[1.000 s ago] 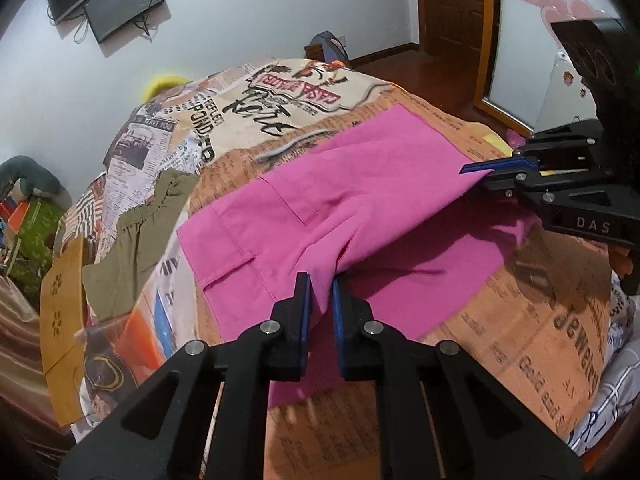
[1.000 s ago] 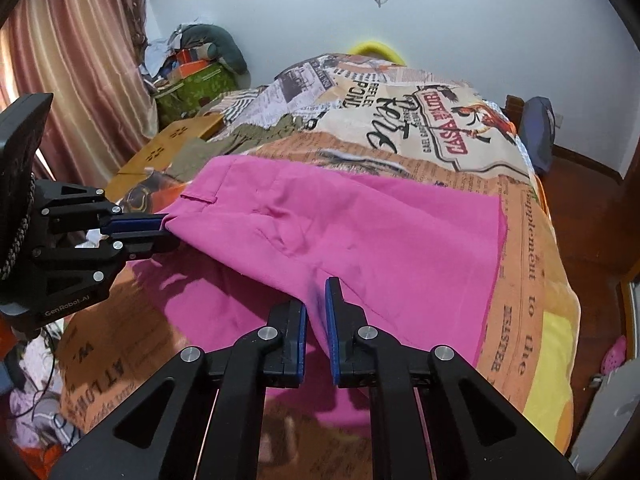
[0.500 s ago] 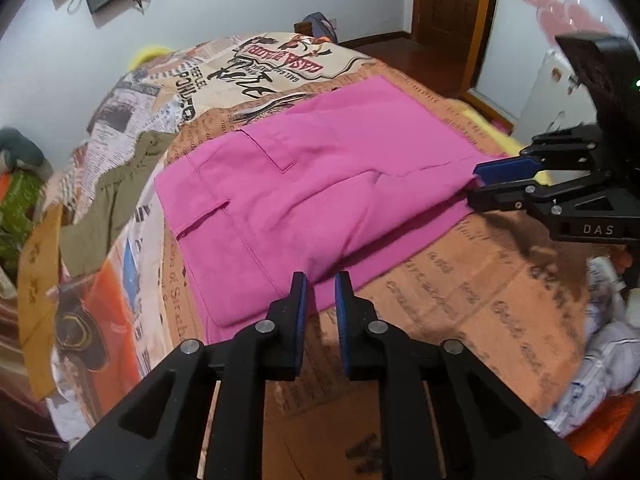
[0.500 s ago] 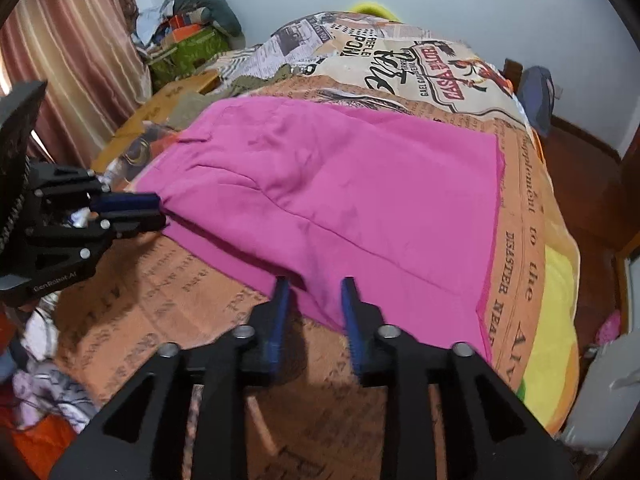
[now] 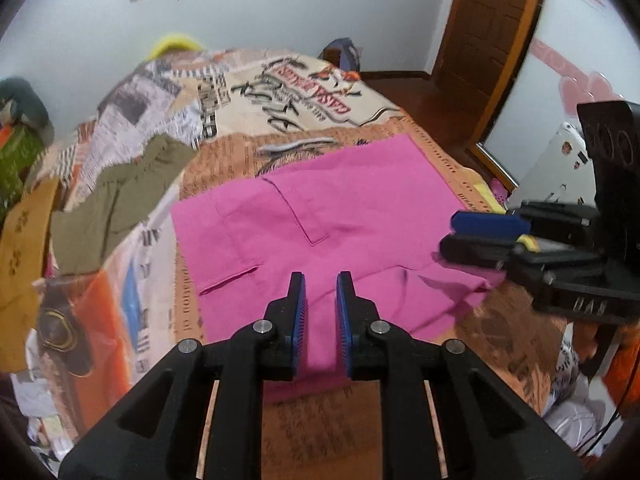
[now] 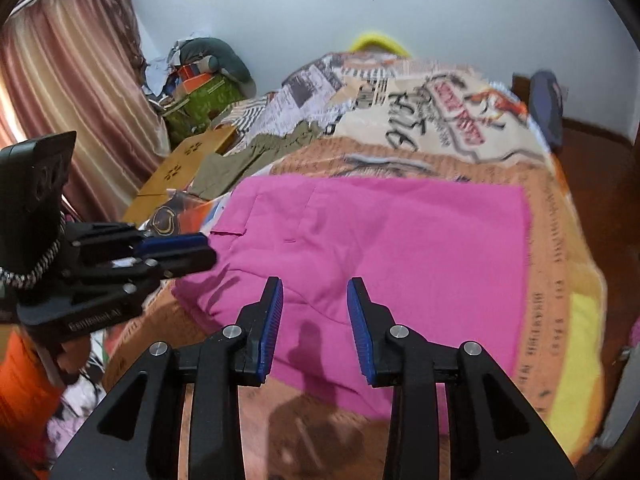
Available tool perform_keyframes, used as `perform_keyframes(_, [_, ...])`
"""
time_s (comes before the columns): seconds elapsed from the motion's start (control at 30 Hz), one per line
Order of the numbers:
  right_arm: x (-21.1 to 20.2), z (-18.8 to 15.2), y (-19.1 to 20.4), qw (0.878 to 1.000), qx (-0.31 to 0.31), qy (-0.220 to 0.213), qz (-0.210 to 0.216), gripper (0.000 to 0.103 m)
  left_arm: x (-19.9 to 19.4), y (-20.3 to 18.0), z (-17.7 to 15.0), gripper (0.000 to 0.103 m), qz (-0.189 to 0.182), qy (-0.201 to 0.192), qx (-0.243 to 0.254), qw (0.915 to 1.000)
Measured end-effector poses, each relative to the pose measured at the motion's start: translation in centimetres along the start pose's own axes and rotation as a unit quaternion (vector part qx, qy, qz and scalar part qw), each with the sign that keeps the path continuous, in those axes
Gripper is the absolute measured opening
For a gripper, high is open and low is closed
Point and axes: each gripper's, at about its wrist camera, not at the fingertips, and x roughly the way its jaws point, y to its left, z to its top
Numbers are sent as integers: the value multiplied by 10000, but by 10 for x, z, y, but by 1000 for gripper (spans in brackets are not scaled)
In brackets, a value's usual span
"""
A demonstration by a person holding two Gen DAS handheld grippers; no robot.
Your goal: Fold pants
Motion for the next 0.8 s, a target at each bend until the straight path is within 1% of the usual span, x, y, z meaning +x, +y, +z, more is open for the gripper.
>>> perform_keyframes(0.07, [13,-1,-1,9999,57,155,-20,30,14,4,-1,16,-39,163,-95,9998])
perform_keyframes(0.13, [27,-6,-2,9992,56,400,-40,30,27,9,-7,16,-178,380,-212,9989])
perform_keyframes(0.2, [38,-16,-6,9980,43,633,-30,30,34,12,-16,16,-260,462,-271,9982])
perform_keyframes(0.37, [24,-33,-23,9982,136,579,-21,30,26,15,-35,16,-304,279,-277,9988])
perform_keyframes(0.5, [9,-45,-43,9975,333,566,-260,31,19,17,-43,16,-284,214,-250,9991])
perform_keyframes(0.6, [-1,-52,-58,9960,500,545,-494,34,15,16,-47,16,-239,164,-205,9994])
perform_keyframes(0.63, [-5,-56,-66,9949,573,551,-627,34,13,14,-49,16,-186,139,-175,9996])
perform_keyframes(0.7, [-10,-62,-76,9936,673,541,-734,34,10,11,-53,16,-4,67,-60,10000])
perform_keyframes(0.8, [-16,-67,-83,9913,712,575,-948,34,7,9,-59,17,216,6,43,9998])
